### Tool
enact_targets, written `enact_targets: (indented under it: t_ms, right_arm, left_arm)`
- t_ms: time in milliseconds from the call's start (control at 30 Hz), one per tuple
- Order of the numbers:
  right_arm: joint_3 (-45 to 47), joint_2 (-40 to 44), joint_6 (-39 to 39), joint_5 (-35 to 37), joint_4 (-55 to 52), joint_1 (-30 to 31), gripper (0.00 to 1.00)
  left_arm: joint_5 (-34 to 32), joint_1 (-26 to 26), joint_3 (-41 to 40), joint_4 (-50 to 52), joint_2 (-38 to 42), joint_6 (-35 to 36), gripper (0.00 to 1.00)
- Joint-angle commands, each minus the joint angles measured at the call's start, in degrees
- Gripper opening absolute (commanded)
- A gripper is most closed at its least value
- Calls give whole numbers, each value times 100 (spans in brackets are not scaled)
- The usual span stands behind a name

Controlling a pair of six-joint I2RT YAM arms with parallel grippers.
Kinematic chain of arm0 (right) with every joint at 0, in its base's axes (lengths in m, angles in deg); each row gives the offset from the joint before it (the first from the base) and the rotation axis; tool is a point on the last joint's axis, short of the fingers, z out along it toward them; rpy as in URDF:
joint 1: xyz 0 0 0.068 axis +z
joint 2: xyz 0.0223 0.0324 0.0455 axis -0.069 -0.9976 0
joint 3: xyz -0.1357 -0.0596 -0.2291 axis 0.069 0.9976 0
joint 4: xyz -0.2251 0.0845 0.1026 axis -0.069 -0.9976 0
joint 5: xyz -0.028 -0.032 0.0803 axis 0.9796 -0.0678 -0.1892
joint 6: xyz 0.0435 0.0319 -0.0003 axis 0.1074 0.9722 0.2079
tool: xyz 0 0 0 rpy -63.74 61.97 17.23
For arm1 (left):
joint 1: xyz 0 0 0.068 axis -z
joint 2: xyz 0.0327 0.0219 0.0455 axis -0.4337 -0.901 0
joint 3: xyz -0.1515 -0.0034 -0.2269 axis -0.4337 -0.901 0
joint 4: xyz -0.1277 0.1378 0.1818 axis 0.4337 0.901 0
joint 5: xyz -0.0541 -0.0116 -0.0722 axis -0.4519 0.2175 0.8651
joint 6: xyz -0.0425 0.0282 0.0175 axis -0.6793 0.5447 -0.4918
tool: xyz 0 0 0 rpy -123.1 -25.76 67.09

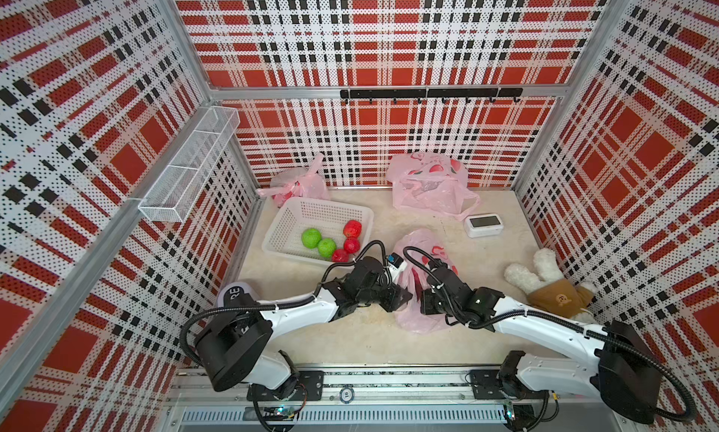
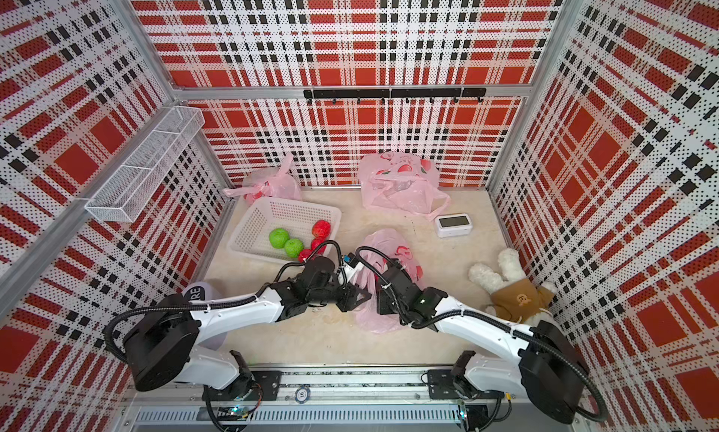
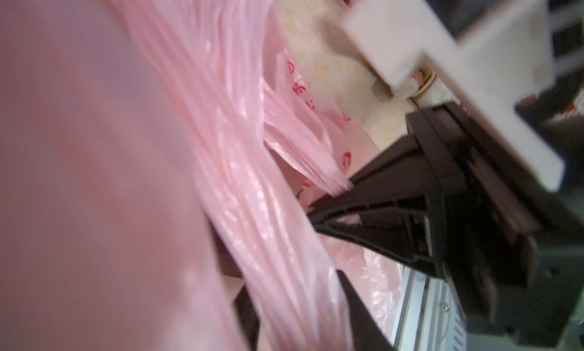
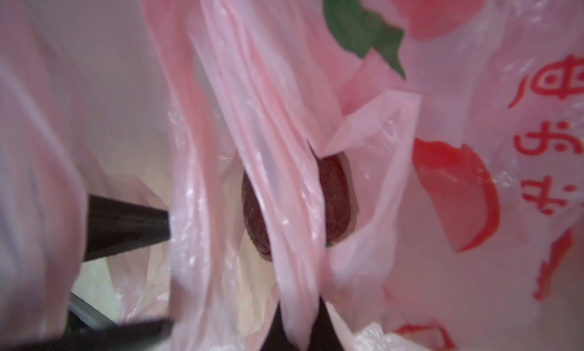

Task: Untie the knot of a plastic bag & take out the apple
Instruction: Untie the plastic bag at the center of the board.

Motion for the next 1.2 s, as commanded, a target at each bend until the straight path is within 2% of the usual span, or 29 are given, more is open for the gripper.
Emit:
enact_targets:
  t_ms: [0,67,267,367,500,567,700,833,1000,1167]
  right_arm:
    - [208,59,-75,-26,85,138,0]
    - [312,120,-79,-24,10,198,0]
    - [915,570,367,-24,111,251,0]
    - [1467,833,713,2,679,249,0]
    - [1461,783,909,135,389,218,0]
    - [1413,670,935,139,242,223,0]
    - [1398,388,968,42,343,223,0]
    - [1324,233,905,51,453,222,0]
    - [1332,100,852,24,554,203,0]
    - [1335,-6,845,-28,648,196,0]
  left_arm:
    - [244,-249,185,-205,-67,-292,27]
    - [266,-370,317,-225,-188,-351,18]
    - [-63,-808,676,-225,-699,-611,1]
    - [-238,-987,837,-218,-1028,-705,0]
    - [-266,-1199,913,-173,-1321,-861,1]
    - [-231,-1251,897,-123,-1299,-816,9]
    - [-153,-1249,824,127,-933,-506,36]
    - [-128,-1251,519,363,-176,-210,48]
    - [-164,-1240,88,970,974,128,53]
    - [-398,-1099,-275,1508,1927,390,48]
